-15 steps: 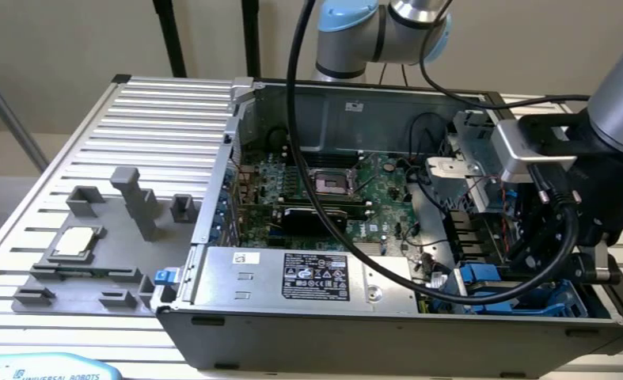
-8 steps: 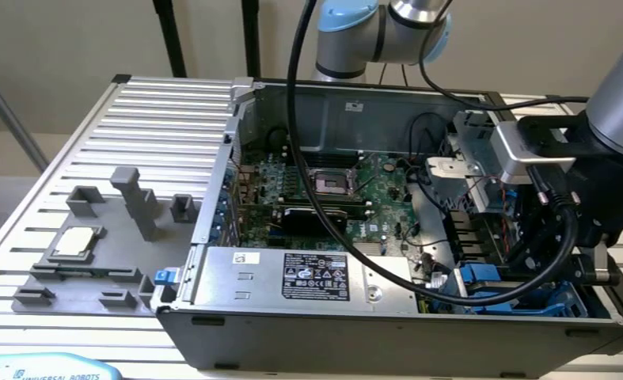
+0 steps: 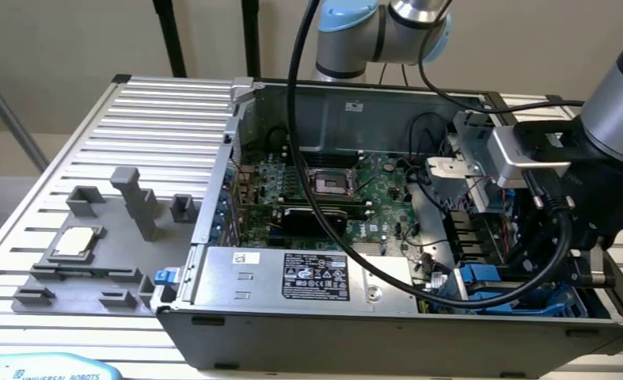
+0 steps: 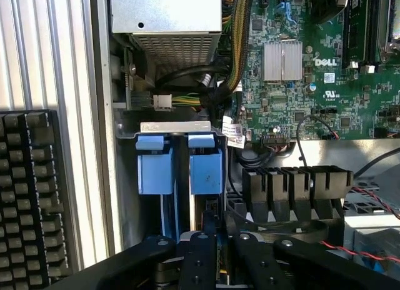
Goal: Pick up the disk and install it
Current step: 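Insert the second disk wire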
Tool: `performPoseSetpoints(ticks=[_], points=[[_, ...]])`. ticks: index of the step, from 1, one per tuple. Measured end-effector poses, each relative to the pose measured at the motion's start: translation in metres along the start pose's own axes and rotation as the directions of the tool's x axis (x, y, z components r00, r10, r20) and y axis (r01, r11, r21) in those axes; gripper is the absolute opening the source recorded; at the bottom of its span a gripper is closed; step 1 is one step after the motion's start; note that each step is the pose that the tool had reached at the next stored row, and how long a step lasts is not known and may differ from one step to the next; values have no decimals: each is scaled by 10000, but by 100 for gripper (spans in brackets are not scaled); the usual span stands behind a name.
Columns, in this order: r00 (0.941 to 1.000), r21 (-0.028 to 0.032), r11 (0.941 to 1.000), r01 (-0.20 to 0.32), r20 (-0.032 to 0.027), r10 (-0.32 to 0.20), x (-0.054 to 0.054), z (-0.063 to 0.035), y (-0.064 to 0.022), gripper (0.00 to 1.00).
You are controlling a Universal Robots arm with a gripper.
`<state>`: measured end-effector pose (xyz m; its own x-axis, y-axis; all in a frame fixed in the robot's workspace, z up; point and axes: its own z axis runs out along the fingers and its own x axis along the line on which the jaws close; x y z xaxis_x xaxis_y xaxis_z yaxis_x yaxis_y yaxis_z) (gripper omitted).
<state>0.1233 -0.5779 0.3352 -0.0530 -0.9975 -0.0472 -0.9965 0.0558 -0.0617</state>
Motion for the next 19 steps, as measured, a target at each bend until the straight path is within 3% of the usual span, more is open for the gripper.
performPoseSetpoints(ticks=[2,3,6,11,19], points=[[10000,0,10000,-1,18,1,0,-6,-1,18],[10000,-1,10000,-1,15,1,-1,-29,-2,24],[10000,0,10000,-1,6,1,-4,-110,8,24],[10000,16,10000,0,5,0,4,-150,173,24],[10000,15,10000,4,7,-5,5,-151,181,24]])
